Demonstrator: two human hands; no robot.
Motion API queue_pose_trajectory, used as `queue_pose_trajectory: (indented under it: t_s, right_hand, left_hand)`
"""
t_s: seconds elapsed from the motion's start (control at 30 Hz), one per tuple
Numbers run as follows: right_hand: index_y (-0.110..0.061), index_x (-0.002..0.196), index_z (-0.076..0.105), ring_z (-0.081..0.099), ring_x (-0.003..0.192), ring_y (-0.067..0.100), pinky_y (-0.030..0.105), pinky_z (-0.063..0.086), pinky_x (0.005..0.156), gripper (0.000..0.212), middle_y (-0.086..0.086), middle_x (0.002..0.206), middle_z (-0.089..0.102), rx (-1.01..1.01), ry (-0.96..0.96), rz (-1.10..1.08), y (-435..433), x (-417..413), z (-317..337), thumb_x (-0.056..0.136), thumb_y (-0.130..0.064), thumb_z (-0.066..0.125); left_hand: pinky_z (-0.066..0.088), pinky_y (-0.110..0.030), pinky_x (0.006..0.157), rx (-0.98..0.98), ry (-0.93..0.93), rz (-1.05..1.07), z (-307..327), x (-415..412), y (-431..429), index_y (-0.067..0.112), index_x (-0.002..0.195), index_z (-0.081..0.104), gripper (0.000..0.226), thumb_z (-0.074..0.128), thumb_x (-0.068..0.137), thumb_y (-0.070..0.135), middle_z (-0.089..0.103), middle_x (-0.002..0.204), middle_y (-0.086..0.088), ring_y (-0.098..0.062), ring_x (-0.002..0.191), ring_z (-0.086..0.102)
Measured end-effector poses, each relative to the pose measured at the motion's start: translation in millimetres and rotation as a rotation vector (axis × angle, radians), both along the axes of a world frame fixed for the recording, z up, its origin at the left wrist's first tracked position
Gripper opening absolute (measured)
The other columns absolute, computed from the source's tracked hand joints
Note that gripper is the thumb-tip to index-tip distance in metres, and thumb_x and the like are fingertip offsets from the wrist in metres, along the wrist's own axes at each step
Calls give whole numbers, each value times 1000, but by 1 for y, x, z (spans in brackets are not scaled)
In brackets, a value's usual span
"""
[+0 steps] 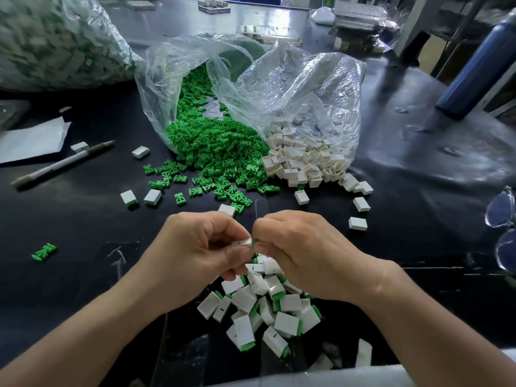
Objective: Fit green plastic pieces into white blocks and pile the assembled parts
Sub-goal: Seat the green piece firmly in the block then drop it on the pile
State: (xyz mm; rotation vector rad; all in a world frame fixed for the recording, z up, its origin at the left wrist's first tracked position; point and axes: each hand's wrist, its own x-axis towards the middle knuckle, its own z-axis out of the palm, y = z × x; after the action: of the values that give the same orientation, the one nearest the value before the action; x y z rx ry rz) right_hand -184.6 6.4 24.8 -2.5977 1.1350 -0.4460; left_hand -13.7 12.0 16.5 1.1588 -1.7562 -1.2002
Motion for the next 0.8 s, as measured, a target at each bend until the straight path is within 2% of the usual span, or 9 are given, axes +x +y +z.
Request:
queue_pose_trajectory:
  t_s: [0.1,0.17,0.27,0.33,0.4,0.47,0.57,0.63,0.8]
  right_hand:
    - [-13,71,42,35,61,19,34,34,56,19,-3,66,38,-50,28,4,-1,0,-2,85,-5,53]
    - [-8,72,51,40,59,19,35,37,55,15,-2,64,43,18,-186,-59,-1,1,-4,86,-13,49]
    - [-10,71,55,49,57,13,33,43,54,24,2,62,53,266,-581,-163,-3,2,-4,85,-29,51]
    - [-7,73,59,52,58,10,28,45,54,43,4,64,58,470,-732,-207,-5,1,-3,85,-47,47]
    - [-5,78,60,55,60,9,23,45,56,54,0,66,61,682,-838,-229,-6,-1,-2,81,-53,37]
    - [-8,85,61,58,65,11,24,45,60,57,1,72,64,895,-887,-187,-5,2,-2,78,-57,34]
    - [-4,94,58,57,66,12,23,44,61,62,4,77,62,1131,-905,-90,0,10,-1,77,-59,33]
    - [-3,95,55,55,63,11,21,43,60,61,5,75,61,1208,-930,-71,1,12,1,77,-55,31]
    - [-9,79,53,45,56,9,19,37,54,47,0,65,52,1222,-962,-86,4,12,3,76,-52,35]
  left_hand:
    - [51,-19,49,-39,-14,0,-1,-1,1,9,73,69,18,67,62,24,68,60,-6,-13,51,65]
    - [52,-19,49,-19,95,9,2,-1,-1,6,75,68,19,69,62,20,69,62,-9,-15,53,67]
    - [53,-21,50,50,289,34,6,-1,-5,6,78,68,24,69,60,22,71,68,-11,-19,59,69]
    - [55,-21,55,86,356,30,6,-4,-5,8,75,70,21,69,59,20,72,74,-10,-18,65,69]
    - [54,-19,61,117,418,28,5,-7,-5,6,73,70,19,69,57,17,74,85,-7,-17,72,70]
    - [54,-18,63,135,446,26,6,-8,-4,5,73,69,21,68,55,16,74,92,-3,-15,76,70]
    - [54,-20,55,146,440,29,7,-7,-3,9,71,71,19,68,55,20,74,84,0,-21,65,62]
    - [51,-22,51,157,439,23,7,-7,-3,11,71,70,18,67,56,20,73,77,0,-25,59,54]
    - [50,-24,47,140,493,-37,5,-9,-1,3,82,68,25,67,61,16,65,58,-7,-17,45,56]
